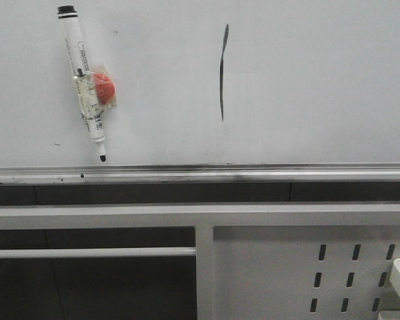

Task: Write number 1 on whiteboard

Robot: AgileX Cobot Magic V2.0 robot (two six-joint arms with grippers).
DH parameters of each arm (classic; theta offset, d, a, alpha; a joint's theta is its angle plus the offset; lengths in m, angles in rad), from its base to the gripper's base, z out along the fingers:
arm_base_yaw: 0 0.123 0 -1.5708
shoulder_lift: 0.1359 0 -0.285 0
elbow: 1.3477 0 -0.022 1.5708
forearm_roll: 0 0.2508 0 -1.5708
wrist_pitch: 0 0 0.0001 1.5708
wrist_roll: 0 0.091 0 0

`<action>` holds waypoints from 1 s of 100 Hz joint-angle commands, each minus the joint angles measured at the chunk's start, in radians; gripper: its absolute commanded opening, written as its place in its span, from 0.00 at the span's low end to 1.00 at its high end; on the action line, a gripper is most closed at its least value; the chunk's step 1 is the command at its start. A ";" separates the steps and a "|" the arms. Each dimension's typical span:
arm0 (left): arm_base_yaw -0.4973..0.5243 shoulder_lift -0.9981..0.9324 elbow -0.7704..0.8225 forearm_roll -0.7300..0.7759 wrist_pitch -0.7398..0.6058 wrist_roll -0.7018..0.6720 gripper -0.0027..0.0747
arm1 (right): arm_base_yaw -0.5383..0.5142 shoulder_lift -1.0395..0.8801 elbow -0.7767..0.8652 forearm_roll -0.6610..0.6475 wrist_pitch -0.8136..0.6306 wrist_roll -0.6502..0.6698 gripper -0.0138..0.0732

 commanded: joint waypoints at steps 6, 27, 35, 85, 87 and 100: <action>0.026 -0.023 0.035 -0.008 -0.008 0.001 0.01 | -0.006 0.009 -0.027 0.011 -0.069 -0.008 0.08; 0.009 -0.023 0.035 0.060 0.110 -0.055 0.01 | -0.006 0.009 -0.027 0.011 -0.070 -0.008 0.08; -0.007 -0.023 0.035 0.098 0.128 -0.102 0.01 | -0.006 0.009 -0.027 0.011 -0.070 -0.008 0.08; -0.022 -0.023 0.035 0.093 0.153 -0.100 0.01 | -0.006 0.009 -0.027 0.011 -0.070 -0.008 0.08; -0.022 -0.023 0.035 0.093 0.153 -0.100 0.01 | -0.006 0.009 -0.027 0.011 -0.070 -0.008 0.08; -0.022 -0.023 0.035 0.093 0.153 -0.100 0.01 | -0.006 0.009 -0.027 0.011 -0.070 -0.008 0.08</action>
